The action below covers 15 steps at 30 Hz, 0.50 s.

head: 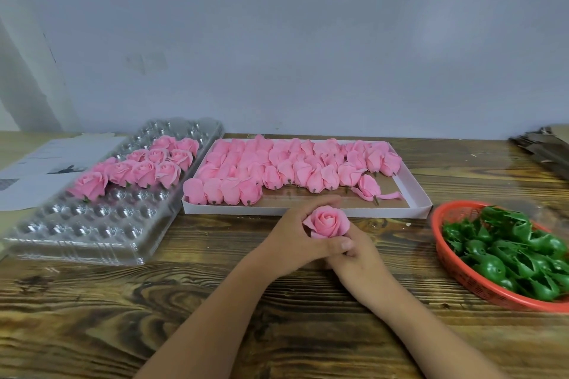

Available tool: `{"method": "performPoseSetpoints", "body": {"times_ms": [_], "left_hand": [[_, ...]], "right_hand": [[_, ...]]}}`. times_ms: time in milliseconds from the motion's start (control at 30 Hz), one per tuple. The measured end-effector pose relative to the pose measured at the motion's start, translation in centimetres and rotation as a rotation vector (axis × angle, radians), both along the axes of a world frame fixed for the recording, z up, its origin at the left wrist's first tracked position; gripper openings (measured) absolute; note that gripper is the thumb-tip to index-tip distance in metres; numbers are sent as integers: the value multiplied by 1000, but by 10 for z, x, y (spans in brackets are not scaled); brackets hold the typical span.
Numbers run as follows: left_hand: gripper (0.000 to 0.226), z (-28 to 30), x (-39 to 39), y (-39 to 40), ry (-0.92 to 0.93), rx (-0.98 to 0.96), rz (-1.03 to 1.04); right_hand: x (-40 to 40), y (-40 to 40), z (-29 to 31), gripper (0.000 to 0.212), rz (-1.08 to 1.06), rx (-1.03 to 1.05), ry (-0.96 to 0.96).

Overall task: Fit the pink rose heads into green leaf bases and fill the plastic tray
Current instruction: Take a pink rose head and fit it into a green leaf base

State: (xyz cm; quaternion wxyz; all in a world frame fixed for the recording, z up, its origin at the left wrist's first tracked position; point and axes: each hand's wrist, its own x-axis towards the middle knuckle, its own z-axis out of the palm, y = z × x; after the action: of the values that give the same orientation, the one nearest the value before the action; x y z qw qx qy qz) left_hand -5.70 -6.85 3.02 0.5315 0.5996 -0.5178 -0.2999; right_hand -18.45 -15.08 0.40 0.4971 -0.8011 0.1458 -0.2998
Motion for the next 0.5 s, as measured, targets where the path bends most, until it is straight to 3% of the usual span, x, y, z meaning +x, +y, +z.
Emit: {"method": "performPoseSetpoints", "body": {"times_ms": [67,267,500], "left_hand": [[64,3,1,1,8,-50,11],[15,7,-1,3,51,-224,74],[18,-4,2,0,-104,-95,21]], "right_hand": [[-1,-1,0,28,-18,26,10],[-1,3,-2,26,-8,-111,126],[0,1,-2,24,27,-107,123]]}}
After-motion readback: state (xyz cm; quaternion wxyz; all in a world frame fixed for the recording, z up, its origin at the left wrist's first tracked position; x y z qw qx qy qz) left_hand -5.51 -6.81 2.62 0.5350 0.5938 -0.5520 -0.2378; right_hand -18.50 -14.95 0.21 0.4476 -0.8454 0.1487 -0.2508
